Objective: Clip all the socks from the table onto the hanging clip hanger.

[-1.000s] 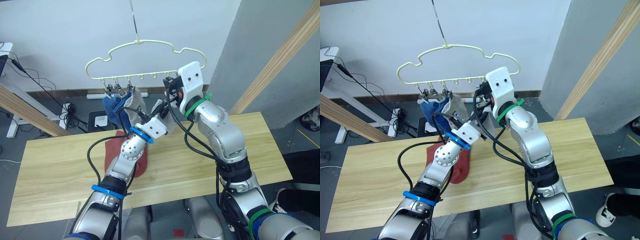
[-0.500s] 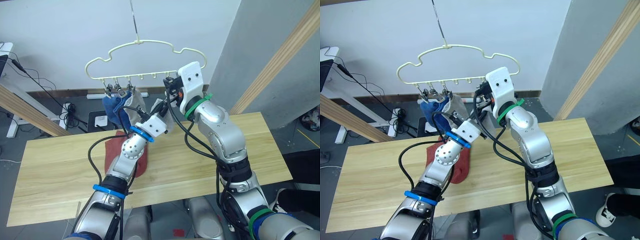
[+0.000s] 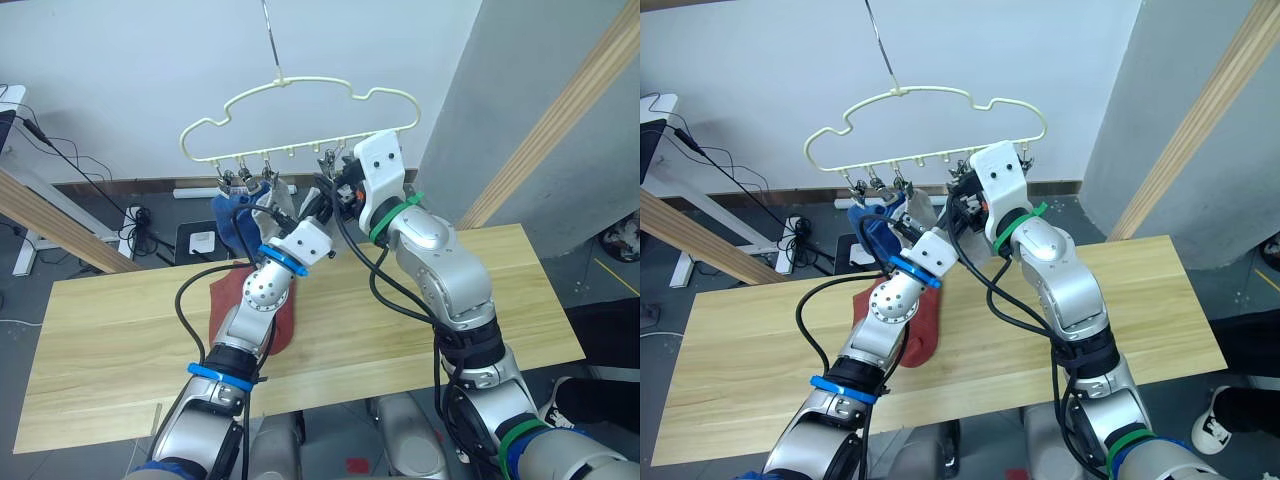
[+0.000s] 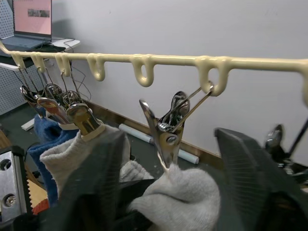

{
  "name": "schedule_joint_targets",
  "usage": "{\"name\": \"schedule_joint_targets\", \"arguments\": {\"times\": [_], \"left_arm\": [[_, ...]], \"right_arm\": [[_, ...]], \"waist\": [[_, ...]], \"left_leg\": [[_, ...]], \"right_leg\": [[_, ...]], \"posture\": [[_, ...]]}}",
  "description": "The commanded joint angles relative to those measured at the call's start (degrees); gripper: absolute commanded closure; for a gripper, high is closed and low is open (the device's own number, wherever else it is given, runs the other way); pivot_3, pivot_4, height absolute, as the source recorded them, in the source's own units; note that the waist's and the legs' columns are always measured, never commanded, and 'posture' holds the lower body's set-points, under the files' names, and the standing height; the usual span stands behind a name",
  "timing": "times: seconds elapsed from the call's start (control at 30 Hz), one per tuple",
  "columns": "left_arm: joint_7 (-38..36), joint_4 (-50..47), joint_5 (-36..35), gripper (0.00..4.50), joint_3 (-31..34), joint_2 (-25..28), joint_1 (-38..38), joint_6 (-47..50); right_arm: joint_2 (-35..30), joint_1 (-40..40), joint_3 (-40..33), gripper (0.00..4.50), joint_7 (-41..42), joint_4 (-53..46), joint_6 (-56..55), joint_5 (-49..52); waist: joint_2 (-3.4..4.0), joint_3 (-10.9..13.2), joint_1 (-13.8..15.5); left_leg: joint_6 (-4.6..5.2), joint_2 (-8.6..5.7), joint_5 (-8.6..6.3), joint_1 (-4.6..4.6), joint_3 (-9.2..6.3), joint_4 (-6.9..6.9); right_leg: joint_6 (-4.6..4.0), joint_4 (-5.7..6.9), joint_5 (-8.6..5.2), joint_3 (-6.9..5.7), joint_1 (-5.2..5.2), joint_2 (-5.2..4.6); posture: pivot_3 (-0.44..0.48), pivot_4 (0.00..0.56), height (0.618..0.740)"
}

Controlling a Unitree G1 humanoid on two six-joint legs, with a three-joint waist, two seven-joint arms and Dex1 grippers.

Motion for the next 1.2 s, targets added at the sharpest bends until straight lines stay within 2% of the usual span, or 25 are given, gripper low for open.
{"name": "schedule_joint_targets", "arguments": {"times": [0.03, 0.4, 0.47, 0.73, 0.97, 1.2], "left_arm": [[0.2, -1.9, -0.8, 4.50, 0.2, -0.3, -0.7, -0.4], [-3.5, -1.5, -2.8, 4.50, -0.7, -0.7, -0.4, -0.5], [-6.0, -1.9, -4.7, 3.79, -1.0, -0.7, 0.1, 0.0], [-10.9, -3.6, -7.0, 1.70, -0.7, 1.1, 1.5, 1.0], [-21.5, -10.4, -14.8, 1.70, 0.0, 5.4, 5.2, 5.4], [-35.0, -23.0, -28.1, 1.70, 3.1, 14.7, 8.1, 18.7]], "right_arm": [[-0.8, 1.0, -0.6, 1.08, 1.7, -6.2, 1.3, 2.3], [-6.2, 4.9, -1.2, 1.08, 5.4, -17.4, 7.9, 7.9], [-7.1, 5.5, -1.6, 1.03, 5.5, -18.5, 8.4, 8.5], [-10.6, 7.8, -2.1, 1.03, 6.1, -22.1, 8.6, 10.6], [-13.3, 10.6, -2.3, 1.03, 5.8, -24.5, 7.4, 10.4], [-14.9, 12.2, -1.2, 1.03, 3.1, -24.4, 3.6, 6.5]], "waist": [[0.00, 0.0, 0.0], [0.00, 0.0, 0.0], [0.00, 0.0, 0.0], [0.00, 0.0, 0.0], [0.00, 0.0, 0.1], [0.00, 0.0, 0.0]], "left_leg": [[0.00, 0.00, 0.00, -0.01, -0.01, 0.00], [0.00, 0.00, 0.00, -0.04, -0.03, 0.00], [0.00, 0.00, 0.00, -0.04, -0.02, 0.01], [0.01, -0.01, 0.00, -0.05, -0.02, 0.01], [0.01, 0.00, 0.00, -0.04, -0.02, 0.01], [0.01, 0.04, 0.01, -0.01, -0.01, 0.01]], "right_leg": [[0.00, -0.01, 0.00, -0.01, 0.00, 0.00], [0.00, -0.02, 0.00, -0.03, 0.01, 0.01], [0.00, -0.01, 0.00, -0.02, 0.00, 0.01], [0.01, -0.03, 0.00, -0.02, 0.01, 0.01], [0.01, -0.02, 0.00, -0.01, 0.02, 0.02], [0.01, -0.01, 0.00, -0.01, 0.02, 0.05]], "posture": [[-0.261, 0.319, 0.733], [-0.270, 0.320, 0.733], [-0.270, 0.320, 0.733], [-0.272, 0.318, 0.733], [-0.269, 0.318, 0.733], [-0.263, 0.314, 0.733]]}}
